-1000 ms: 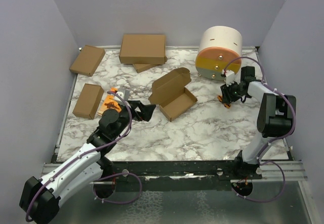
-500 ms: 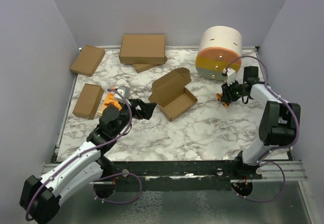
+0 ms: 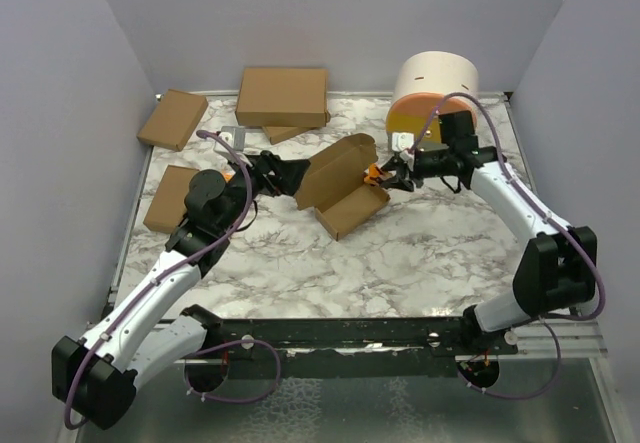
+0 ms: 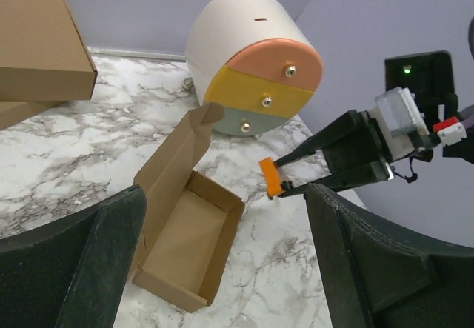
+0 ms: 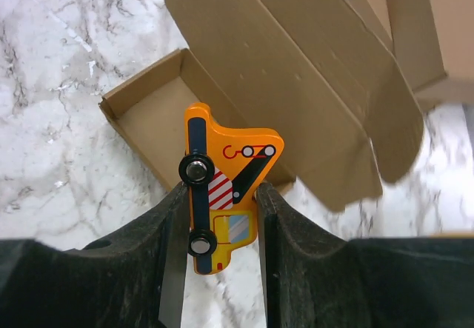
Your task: Fold the paper box
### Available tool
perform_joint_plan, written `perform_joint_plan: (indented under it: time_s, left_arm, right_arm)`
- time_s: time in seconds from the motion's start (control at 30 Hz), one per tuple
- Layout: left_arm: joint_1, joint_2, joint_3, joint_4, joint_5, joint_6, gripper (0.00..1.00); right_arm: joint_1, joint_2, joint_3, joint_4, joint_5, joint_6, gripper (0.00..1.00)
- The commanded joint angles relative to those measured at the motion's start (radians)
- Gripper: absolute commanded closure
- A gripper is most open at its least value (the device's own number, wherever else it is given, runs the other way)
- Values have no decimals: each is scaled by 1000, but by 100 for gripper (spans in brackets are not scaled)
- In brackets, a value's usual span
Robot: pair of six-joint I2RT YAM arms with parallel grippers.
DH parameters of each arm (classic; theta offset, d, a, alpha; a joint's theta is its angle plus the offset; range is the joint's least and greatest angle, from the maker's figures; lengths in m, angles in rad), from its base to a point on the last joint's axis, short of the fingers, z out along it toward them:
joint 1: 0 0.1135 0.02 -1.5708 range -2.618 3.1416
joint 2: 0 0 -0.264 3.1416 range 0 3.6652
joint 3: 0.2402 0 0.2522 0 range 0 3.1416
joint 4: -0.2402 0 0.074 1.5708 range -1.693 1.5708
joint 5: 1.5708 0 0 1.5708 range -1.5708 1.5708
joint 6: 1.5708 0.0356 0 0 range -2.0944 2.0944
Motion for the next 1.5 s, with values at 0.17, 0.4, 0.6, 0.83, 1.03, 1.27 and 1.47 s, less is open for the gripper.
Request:
perform_joint_plan:
  time_s: [0.17,0.4,0.6,0.83,1.03,1.27,1.47]
  left_arm:
    - [16,-6,-1,-52,43,-6,9]
    - [19,-27,-47,-77,10,-5,9]
    - [19,-50,-83,-90,-8,0,9]
    - [21,-73,-96,-117,-28,9,10]
    - [21,-100,-109,-173,-74,52,12]
    - [21,-101,-235,-14,-36,103,21]
    - [24,-68,-450,347,3,165,21]
  right_arm:
    - [193,221,63,-54,109,-398,74]
    - [269,324,86,-25,236,-434,67]
    - [294,356,74,5,300,-442,53]
    - [312,333,97,-2,331,-357,1]
    - [310,186,82,-16,259,-235,1]
    - [190,30,-2,210,110,112,1]
    - [34,129,16,261,-73,335,1]
